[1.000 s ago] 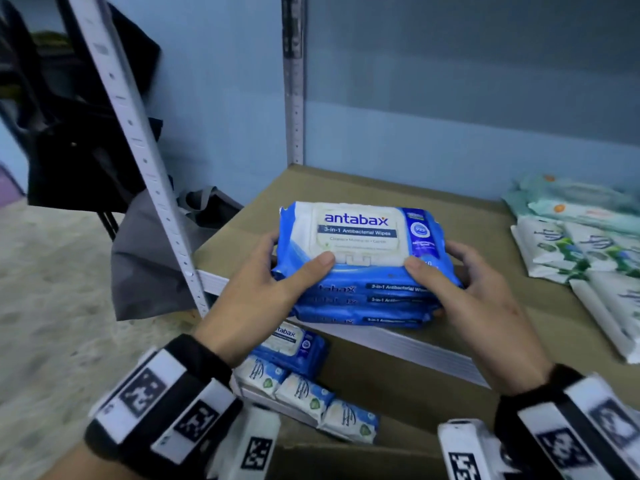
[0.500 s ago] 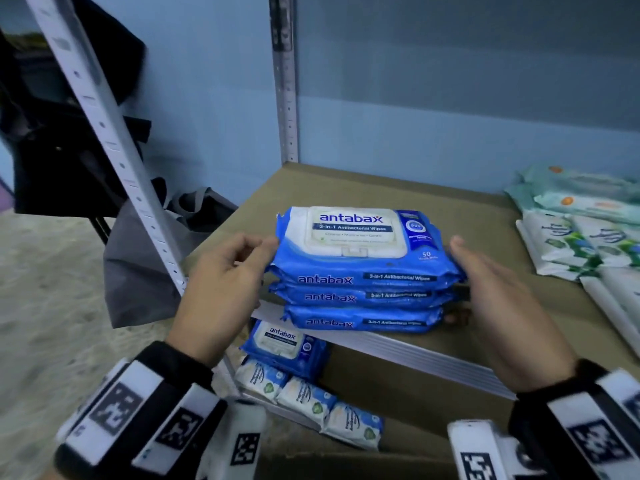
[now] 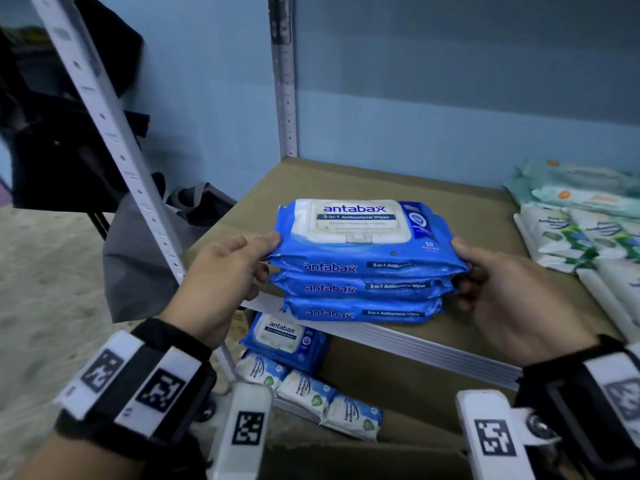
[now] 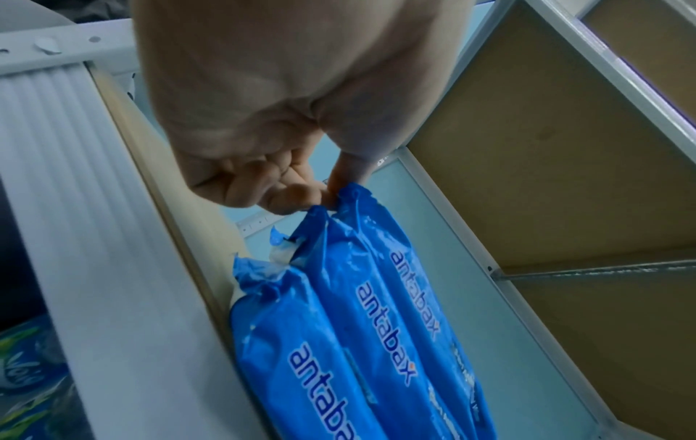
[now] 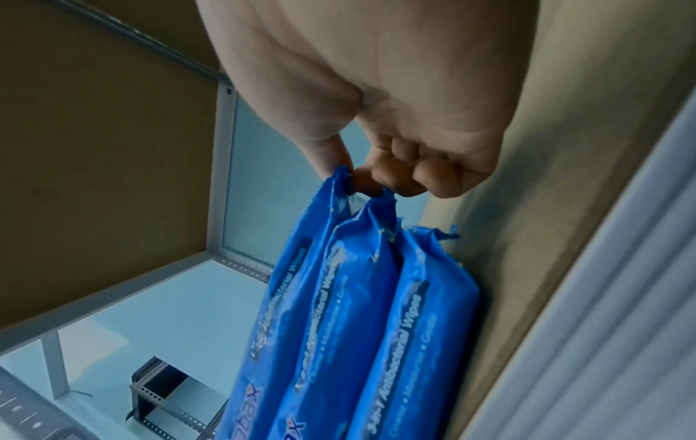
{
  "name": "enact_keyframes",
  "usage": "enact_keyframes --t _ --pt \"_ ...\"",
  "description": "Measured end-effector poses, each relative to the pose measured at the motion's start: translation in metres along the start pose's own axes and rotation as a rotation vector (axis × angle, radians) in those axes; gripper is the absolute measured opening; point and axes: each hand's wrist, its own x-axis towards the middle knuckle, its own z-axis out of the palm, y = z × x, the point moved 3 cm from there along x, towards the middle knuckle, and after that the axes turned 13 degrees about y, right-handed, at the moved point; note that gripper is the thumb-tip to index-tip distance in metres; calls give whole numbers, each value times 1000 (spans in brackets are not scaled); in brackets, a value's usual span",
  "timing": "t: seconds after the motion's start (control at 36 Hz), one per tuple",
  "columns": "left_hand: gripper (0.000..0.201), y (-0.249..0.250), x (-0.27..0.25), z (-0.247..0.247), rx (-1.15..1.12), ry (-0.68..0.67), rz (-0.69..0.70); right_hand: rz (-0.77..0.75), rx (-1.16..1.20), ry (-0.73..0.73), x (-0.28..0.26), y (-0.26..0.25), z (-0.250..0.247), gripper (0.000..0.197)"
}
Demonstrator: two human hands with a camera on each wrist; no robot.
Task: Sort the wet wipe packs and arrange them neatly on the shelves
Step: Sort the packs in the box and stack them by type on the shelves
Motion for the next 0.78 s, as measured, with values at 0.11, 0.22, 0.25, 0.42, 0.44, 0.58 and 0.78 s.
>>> enact_keyframes --t 0.11,0.22,0.25,0.42,0.44,0.58,0.78 --pt "15 -2 0 1 13 -54 -26 6 15 -9 0 2 -1 11" --pt "21 -3 0 -3 -1 -30 -80 60 12 10 -2 3 -6 21" --pt "23 -3 0 -4 4 -30 -93 92 20 16 -3 3 -8 21" --pt "19 -9 -6 -2 106 -129 -136 106 -86 -74 -9 6 -12 14" --pt "19 -10 -7 -1 109 -137 -152 107 -106 -76 -10 6 -12 14" --pt "18 -10 -9 1 73 -126 -190 138 -131 -84 -13 8 -10 18" --pt "15 -15 -9 4 14 -136 -292 217 -67 -99 -11 10 -13 21"
